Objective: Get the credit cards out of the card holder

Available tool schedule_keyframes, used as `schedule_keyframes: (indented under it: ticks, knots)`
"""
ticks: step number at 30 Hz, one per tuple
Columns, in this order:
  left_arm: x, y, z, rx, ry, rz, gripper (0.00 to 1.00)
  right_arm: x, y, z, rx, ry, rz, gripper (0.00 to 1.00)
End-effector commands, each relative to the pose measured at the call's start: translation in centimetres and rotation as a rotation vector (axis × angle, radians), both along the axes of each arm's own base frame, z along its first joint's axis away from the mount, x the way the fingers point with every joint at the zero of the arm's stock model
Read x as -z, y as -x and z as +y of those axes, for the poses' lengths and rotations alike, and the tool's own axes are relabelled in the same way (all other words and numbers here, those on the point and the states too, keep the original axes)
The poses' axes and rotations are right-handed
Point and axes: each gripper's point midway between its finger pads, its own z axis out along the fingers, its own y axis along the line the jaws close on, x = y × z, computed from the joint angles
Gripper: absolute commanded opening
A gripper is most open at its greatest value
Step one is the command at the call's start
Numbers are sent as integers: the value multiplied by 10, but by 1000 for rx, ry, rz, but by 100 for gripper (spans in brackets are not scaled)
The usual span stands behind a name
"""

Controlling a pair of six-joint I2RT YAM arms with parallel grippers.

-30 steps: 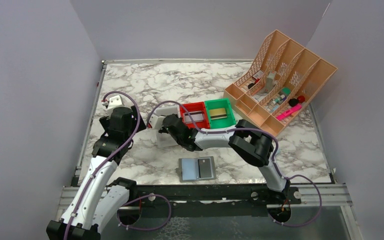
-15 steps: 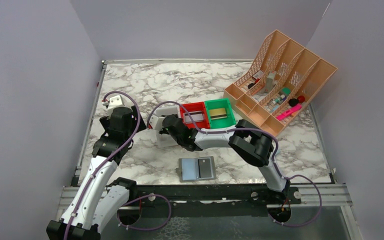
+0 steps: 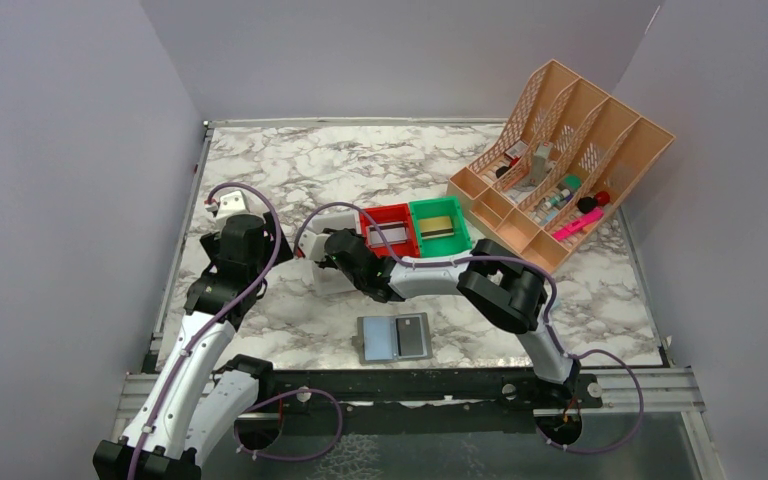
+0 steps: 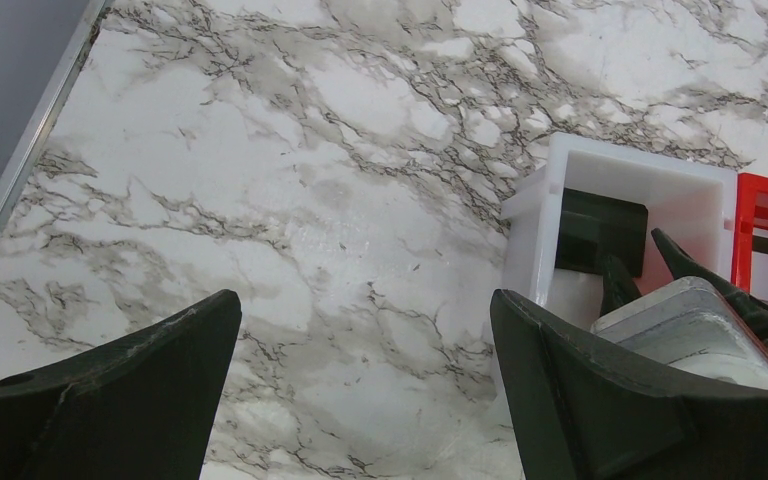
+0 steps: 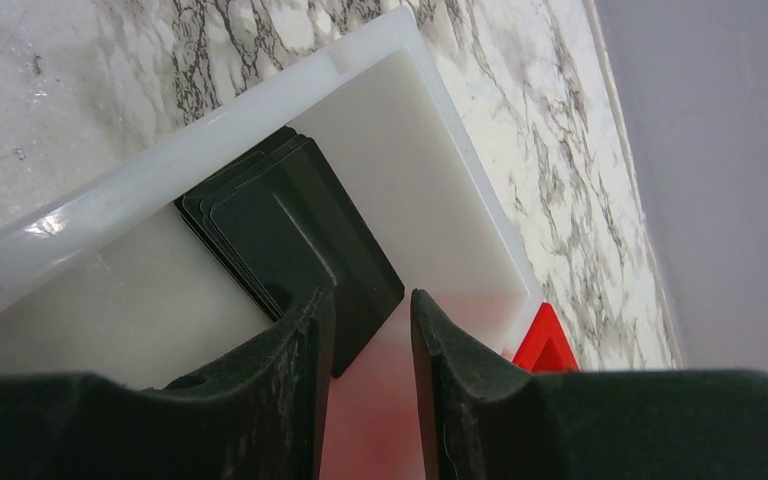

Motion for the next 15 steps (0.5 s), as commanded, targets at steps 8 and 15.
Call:
schedule_keyframes:
  ticks: [8,15]
  knots:
    - [-6,-1,0,5,1,-32,99,-60,6,3,77,-286,36,42]
    - [-5,-1,-5,31,17,-27,99,-114,22,-68,342,-712,60,49]
